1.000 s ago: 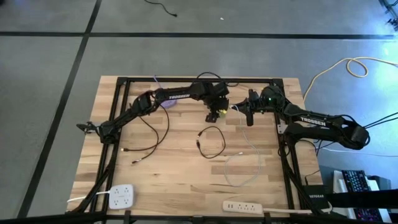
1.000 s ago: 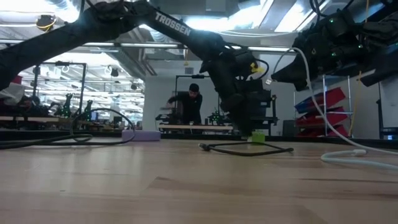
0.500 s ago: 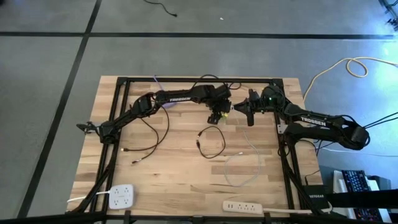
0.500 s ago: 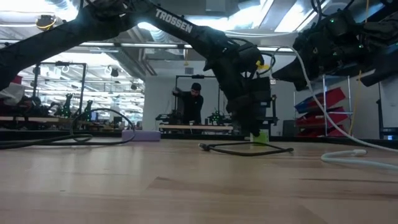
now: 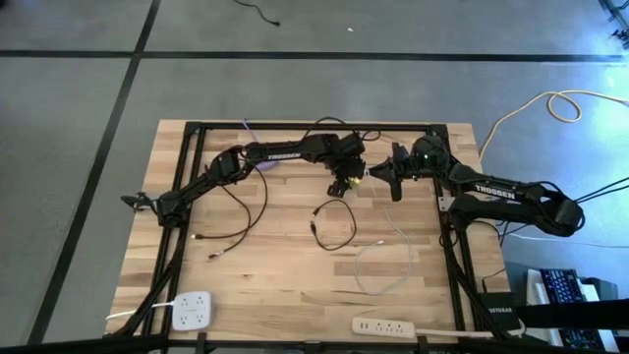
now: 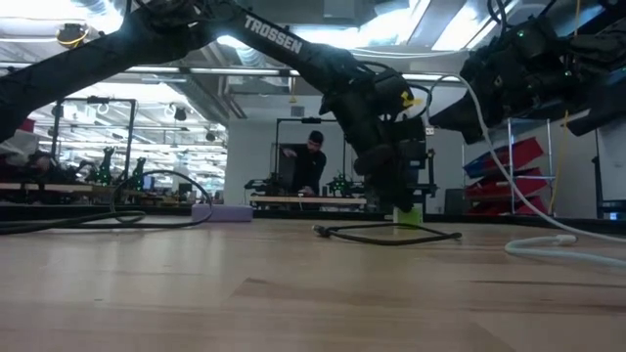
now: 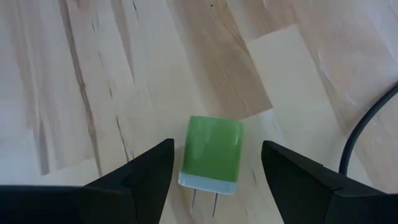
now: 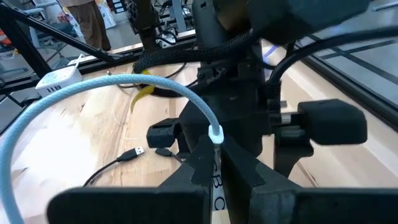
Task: Insert USB
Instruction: Insert the white usb cable into the green charger adapter
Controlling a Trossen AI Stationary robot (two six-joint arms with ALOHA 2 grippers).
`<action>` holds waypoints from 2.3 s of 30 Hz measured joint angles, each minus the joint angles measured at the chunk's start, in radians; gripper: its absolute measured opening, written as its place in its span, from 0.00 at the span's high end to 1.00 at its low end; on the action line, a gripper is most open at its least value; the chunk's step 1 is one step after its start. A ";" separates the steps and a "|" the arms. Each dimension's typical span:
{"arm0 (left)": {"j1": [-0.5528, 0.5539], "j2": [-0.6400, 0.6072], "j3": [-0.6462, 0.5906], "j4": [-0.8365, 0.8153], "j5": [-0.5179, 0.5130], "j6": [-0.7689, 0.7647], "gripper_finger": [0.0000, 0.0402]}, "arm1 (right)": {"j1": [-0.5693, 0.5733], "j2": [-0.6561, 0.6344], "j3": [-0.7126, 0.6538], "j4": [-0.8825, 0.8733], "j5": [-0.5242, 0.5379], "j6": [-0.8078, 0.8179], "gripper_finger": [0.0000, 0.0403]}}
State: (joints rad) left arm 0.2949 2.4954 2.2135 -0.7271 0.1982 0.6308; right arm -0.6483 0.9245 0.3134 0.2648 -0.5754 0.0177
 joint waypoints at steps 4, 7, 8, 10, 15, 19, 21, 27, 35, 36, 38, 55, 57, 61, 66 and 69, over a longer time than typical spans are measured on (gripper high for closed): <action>0.001 0.000 0.000 0.004 0.001 -0.003 0.43 | 0.000 0.000 0.000 -0.003 0.000 0.000 1.00; 0.001 0.000 0.000 0.011 -0.002 -0.010 0.43 | 0.000 0.000 0.000 -0.001 0.018 0.001 1.00; 0.001 0.000 0.000 0.012 -0.003 -0.010 0.43 | 0.000 0.000 0.000 0.000 0.023 0.003 1.00; 0.001 0.000 0.000 0.006 -0.004 -0.001 0.43 | 0.001 0.000 0.000 0.000 0.024 0.008 1.00; 0.003 0.000 0.000 0.003 -0.017 0.001 0.43 | 0.000 -0.001 0.000 0.001 0.030 0.008 1.00; 0.006 0.000 0.000 -0.002 -0.037 -0.010 0.43 | 0.000 -0.022 0.000 -0.003 0.032 0.009 1.00; 0.006 0.000 0.000 -0.010 -0.044 -0.010 0.43 | 0.000 -0.039 0.000 -0.010 0.038 0.009 1.00; 0.003 0.000 0.000 -0.014 -0.045 -0.020 0.43 | 0.001 -0.063 0.000 -0.055 0.106 0.003 1.00; -0.007 0.000 0.000 -0.008 -0.046 -0.028 0.43 | 0.001 -0.063 0.000 -0.053 0.115 0.001 1.00; -0.007 0.000 0.000 -0.002 -0.047 -0.028 0.43 | 0.001 -0.063 0.000 -0.055 0.115 0.001 1.00; -0.007 0.000 0.000 0.006 -0.047 -0.025 0.43 | 0.001 -0.063 0.000 -0.061 0.115 0.000 1.00; 0.000 0.007 0.000 -0.022 -0.011 0.005 0.43 | 0.001 -0.063 0.000 -0.084 0.086 0.003 1.00; 0.001 0.013 0.000 -0.013 0.004 0.004 0.43 | 0.001 -0.063 0.000 -0.084 0.086 0.003 1.00; -0.003 0.036 0.000 -0.011 0.001 -0.003 0.43 | 0.001 -0.066 0.000 -0.083 0.069 0.003 1.00; -0.012 0.051 0.000 -0.008 -0.034 0.025 0.43 | 0.001 -0.068 0.000 -0.083 0.042 0.004 1.00; -0.018 0.052 0.000 0.010 -0.033 0.031 0.43 | 0.000 -0.068 0.000 -0.083 0.042 0.001 1.00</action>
State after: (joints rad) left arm 0.2767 2.5473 2.2139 -0.7172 0.1649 0.6621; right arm -0.6483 0.8562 0.3130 0.1822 -0.5331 0.0187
